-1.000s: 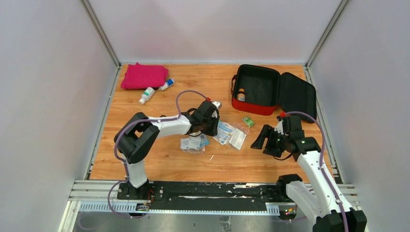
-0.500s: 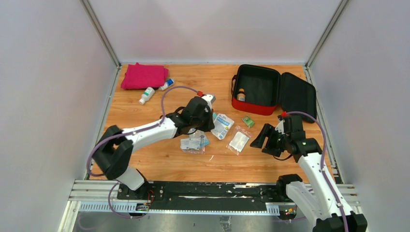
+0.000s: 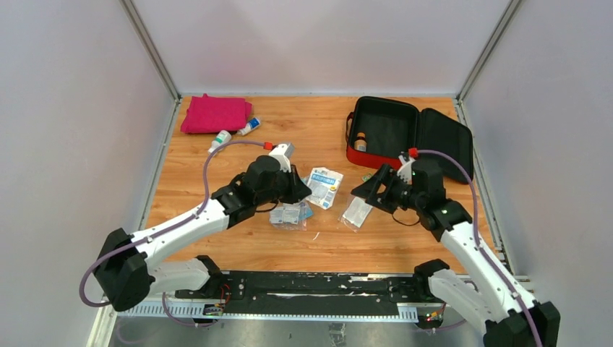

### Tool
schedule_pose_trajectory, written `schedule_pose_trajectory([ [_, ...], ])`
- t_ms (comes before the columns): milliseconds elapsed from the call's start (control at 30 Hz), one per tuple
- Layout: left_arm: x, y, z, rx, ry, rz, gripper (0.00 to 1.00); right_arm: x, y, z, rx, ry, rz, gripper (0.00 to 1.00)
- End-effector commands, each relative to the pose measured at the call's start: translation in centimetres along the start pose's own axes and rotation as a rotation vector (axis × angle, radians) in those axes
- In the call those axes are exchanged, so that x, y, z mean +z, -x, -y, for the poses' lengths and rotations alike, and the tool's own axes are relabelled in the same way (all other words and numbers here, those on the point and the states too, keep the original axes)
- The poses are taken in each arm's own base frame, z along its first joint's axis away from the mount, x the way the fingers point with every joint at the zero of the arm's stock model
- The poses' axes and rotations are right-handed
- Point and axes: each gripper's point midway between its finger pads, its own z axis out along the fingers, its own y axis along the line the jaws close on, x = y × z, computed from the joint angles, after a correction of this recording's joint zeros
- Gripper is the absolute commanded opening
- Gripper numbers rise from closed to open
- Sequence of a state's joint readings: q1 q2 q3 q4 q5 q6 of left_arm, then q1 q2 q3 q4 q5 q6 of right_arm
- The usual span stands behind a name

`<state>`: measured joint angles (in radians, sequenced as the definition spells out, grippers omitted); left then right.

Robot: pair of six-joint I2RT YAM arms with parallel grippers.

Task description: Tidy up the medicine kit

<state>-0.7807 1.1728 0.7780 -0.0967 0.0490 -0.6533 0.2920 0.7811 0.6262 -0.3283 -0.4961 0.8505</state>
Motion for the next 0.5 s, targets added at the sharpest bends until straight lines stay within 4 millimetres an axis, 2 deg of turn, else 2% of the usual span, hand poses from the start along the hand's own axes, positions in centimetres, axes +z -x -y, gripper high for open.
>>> schedule_pose_trajectory([
  [0,-0.9,0.6,1.1,-0.091,-0.053,0.040,0.00,2.1,1.1,-5.2,-0.066,0.113,0.022,0.75],
  [100,-1.4,0.9,1.5,-0.116,-0.075,0.055,0.00,3.6,1.0,-5.6,-0.086,0.075,0.013,0.72],
  [300,-2.0,0.9,2.0,-0.132,-0.102,0.060,0.00,5.9,1.6,-5.0,-0.052,0.021,0.018,0.65],
  [467,-2.2,0.8,2.1,-0.135,-0.110,0.060,0.00,7.0,1.5,-6.2,-0.059,0.068,-0.019,0.58],
])
